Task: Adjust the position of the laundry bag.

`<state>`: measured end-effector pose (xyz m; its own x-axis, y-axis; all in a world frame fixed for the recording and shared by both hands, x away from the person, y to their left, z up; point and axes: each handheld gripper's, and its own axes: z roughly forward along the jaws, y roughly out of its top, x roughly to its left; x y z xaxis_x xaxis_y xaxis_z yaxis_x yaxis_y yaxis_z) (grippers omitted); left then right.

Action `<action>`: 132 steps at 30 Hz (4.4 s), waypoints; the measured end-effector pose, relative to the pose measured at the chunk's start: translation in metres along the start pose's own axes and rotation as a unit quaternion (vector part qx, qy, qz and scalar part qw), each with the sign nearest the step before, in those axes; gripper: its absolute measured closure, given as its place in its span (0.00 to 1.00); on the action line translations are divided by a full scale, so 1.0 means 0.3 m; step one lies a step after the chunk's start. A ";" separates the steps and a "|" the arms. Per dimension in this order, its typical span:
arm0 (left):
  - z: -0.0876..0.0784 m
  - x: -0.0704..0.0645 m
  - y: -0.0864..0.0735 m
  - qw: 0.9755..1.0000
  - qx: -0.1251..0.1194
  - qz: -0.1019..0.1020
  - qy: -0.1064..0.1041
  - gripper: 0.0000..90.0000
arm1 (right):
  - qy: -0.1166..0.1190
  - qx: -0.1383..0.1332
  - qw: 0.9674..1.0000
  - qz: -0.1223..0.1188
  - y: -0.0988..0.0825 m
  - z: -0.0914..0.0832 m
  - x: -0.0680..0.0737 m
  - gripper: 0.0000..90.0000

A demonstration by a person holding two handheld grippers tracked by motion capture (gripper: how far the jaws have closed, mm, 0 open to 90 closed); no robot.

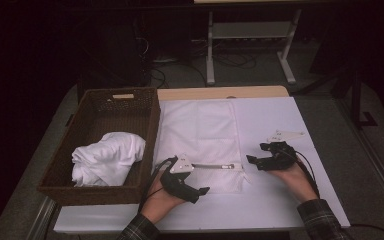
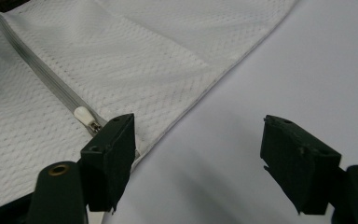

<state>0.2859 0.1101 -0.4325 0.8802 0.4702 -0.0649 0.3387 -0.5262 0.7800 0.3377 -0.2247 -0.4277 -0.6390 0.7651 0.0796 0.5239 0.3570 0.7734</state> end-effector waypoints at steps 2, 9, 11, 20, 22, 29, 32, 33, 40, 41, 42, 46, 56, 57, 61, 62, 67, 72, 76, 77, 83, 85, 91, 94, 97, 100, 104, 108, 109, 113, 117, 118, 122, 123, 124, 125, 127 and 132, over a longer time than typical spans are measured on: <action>0.000 0.002 -0.004 1.000 0.002 -0.001 0.001 0.11 | 0.001 0.001 1.000 0.000 0.000 0.002 -0.003 0.29; -0.001 0.006 -0.002 1.000 -0.003 -0.006 0.005 0.11 | 0.004 0.001 1.000 -0.007 0.018 0.013 -0.001 0.28; -0.003 0.008 -0.002 1.000 -0.005 -0.010 0.008 0.11 | 0.008 -0.003 1.000 -0.003 0.030 0.018 -0.003 0.28; -0.008 -0.007 0.004 1.000 -0.009 -0.002 0.008 0.11 | 0.009 -0.006 1.000 -0.001 0.048 0.043 -0.018 0.31; -0.006 -0.008 0.004 1.000 -0.007 0.001 0.005 0.11 | 0.010 0.000 1.000 -0.002 0.061 0.050 -0.027 0.30; -0.003 -0.003 0.001 1.000 -0.004 0.001 0.002 0.11 | 0.015 0.002 1.000 0.006 0.083 0.099 -0.042 0.36; -0.004 -0.003 0.000 1.000 -0.006 -0.003 0.001 0.11 | 0.015 0.001 1.000 0.009 0.096 0.121 -0.042 0.41; -0.005 -0.004 0.001 1.000 -0.006 -0.002 0.001 0.11 | 0.014 -0.001 1.000 0.013 0.103 0.133 -0.043 0.42; -0.006 -0.010 0.002 1.000 -0.007 -0.001 0.001 0.11 | 0.009 -0.008 1.000 0.020 0.124 0.174 -0.050 0.55; -0.006 -0.010 0.001 1.000 -0.007 -0.001 0.001 0.11 | 0.007 -0.005 1.000 0.018 0.130 0.181 -0.050 0.56; -0.006 -0.010 0.001 1.000 -0.006 0.000 0.002 0.11 | 0.002 -0.002 1.000 0.013 0.135 0.187 -0.049 0.57; -0.008 -0.015 0.000 1.000 -0.006 0.002 0.003 0.11 | 0.000 -0.003 1.000 0.011 0.152 0.209 -0.057 0.65; -0.013 -0.015 -0.005 1.000 -0.006 -0.001 0.004 0.11 | -0.005 0.007 1.000 0.026 0.149 0.259 -0.075 0.68; -0.014 -0.016 -0.006 1.000 -0.006 -0.001 0.005 0.11 | -0.010 0.015 0.999 0.027 0.141 0.267 -0.080 0.68; -0.019 -0.019 -0.011 1.000 -0.006 -0.004 0.009 0.11 | -0.004 0.021 0.999 0.031 0.132 0.275 -0.088 0.68; -0.021 -0.019 -0.013 1.000 -0.006 -0.004 0.010 0.11 | -0.001 0.023 0.999 0.032 0.130 0.279 -0.088 0.68; -0.030 -0.025 -0.020 1.000 -0.008 -0.013 0.016 0.11 | 0.005 0.031 0.999 0.021 0.124 0.292 -0.082 0.74; -0.044 -0.024 -0.038 0.999 -0.013 -0.035 0.023 0.11 | 0.005 0.028 0.999 0.018 0.119 0.290 -0.093 0.89; -0.041 -0.030 -0.040 0.999 -0.012 -0.035 0.032 0.11 | 0.023 0.025 0.999 0.016 0.119 0.295 -0.103 0.98; -0.041 -0.034 -0.039 0.999 -0.009 -0.033 0.035 0.11 | 0.026 0.026 0.999 0.016 0.121 0.296 -0.105 0.99; -0.045 -0.049 -0.040 0.999 -0.009 -0.027 0.040 0.11 | 0.011 0.034 0.999 -0.004 0.136 0.278 -0.119 0.99; -0.050 -0.052 -0.042 0.999 -0.009 -0.026 0.040 0.11 | 0.008 0.034 0.999 0.000 0.137 0.268 -0.128 0.99; -0.061 -0.057 -0.053 0.999 -0.006 -0.020 0.043 0.11 | -0.004 0.030 1.000 0.010 0.135 0.244 -0.147 0.99; -0.064 -0.054 -0.059 0.999 -0.007 -0.023 0.043 0.11 | -0.005 0.029 0.999 0.015 0.133 0.241 -0.149 0.99; -0.061 -0.054 -0.064 0.999 -0.005 -0.023 0.042 0.11 | -0.009 0.033 0.999 0.012 0.131 0.241 -0.150 0.99; -0.057 -0.054 -0.063 0.999 -0.005 -0.022 0.041 0.11 | -0.015 0.036 0.999 0.011 0.128 0.236 -0.154 0.99; -0.058 -0.053 -0.061 0.999 -0.004 -0.021 0.040 0.11 | -0.019 0.034 0.999 0.012 0.123 0.226 -0.167 0.99; -0.058 -0.049 -0.060 0.999 -0.005 -0.023 0.042 0.11 | -0.025 0.031 0.999 0.024 0.112 0.208 -0.189 0.99; -0.058 -0.049 -0.059 0.999 -0.006 -0.023 0.042 0.11 | -0.026 0.032 0.999 0.026 0.111 0.205 -0.191 0.99; -0.059 -0.047 -0.059 0.999 -0.006 -0.023 0.042 0.11 | -0.032 0.034 0.999 0.027 0.104 0.199 -0.202 0.99; -0.060 -0.046 -0.059 0.999 -0.007 -0.023 0.042 0.11 | -0.038 0.035 0.998 0.028 0.100 0.192 -0.212 0.99; -0.060 -0.046 -0.059 0.999 -0.007 -0.023 0.042 0.11 | -0.038 0.035 0.998 0.028 0.100 0.192 -0.212 0.99; -0.061 -0.046 -0.059 0.999 -0.007 -0.024 0.042 0.11 | -0.043 0.035 0.998 0.033 0.094 0.183 -0.225 0.98; -0.062 -0.045 -0.059 0.999 -0.008 -0.025 0.042 0.11 | -0.045 0.034 0.998 0.035 0.091 0.179 -0.232 0.98; -0.062 -0.045 -0.059 0.999 -0.008 -0.025 0.043 0.11 | -0.047 0.034 0.998 0.037 0.089 0.177 -0.235 0.98; -0.062 -0.045 -0.059 0.999 -0.009 -0.026 0.043 0.11 | -0.049 0.034 0.998 0.036 0.088 0.174 -0.240 0.98; -0.063 -0.045 -0.059 0.999 -0.009 -0.026 0.043 0.11 | -0.052 0.034 0.997 0.042 0.084 0.169 -0.249 0.98; -0.064 -0.045 -0.059 0.999 -0.009 -0.026 0.043 0.11 | -0.058 0.035 0.996 0.055 0.074 0.152 -0.273 0.98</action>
<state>0.2618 0.1267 -0.4334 0.8291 0.5566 -0.0533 0.3769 -0.4859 0.7886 0.4273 -0.2550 -0.4458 -0.5092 0.8564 0.0848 0.6266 0.3014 0.7187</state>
